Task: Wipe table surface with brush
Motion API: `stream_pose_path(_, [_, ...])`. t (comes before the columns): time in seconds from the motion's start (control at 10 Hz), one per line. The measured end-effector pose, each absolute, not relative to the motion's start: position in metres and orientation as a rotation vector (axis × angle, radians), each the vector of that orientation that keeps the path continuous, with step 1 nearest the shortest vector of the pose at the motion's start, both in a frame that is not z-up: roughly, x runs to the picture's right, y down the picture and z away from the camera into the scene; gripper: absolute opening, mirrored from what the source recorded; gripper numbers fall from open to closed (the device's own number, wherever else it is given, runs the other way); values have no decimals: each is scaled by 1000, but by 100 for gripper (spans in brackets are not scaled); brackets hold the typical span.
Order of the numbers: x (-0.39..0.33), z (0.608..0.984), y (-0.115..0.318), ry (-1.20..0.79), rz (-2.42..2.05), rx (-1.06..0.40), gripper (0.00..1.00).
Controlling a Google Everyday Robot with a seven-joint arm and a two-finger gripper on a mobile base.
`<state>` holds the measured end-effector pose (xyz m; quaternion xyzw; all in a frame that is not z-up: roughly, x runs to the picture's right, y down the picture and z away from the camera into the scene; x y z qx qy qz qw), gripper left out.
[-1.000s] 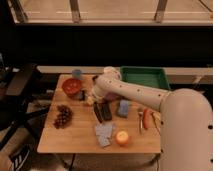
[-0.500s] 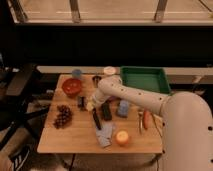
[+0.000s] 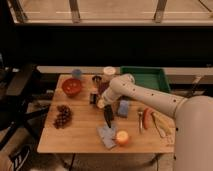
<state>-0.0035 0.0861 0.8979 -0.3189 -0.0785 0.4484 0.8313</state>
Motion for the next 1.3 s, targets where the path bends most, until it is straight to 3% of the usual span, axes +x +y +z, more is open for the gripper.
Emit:
stream_pose_path(0.3, [-20,908,77,-192,904,-691,0])
stream_pose_path(0.8, [-73,903,102,-197,891,-741,0])
stream_pose_path(1.3, [-10,906,91,-131,946,-662,0])
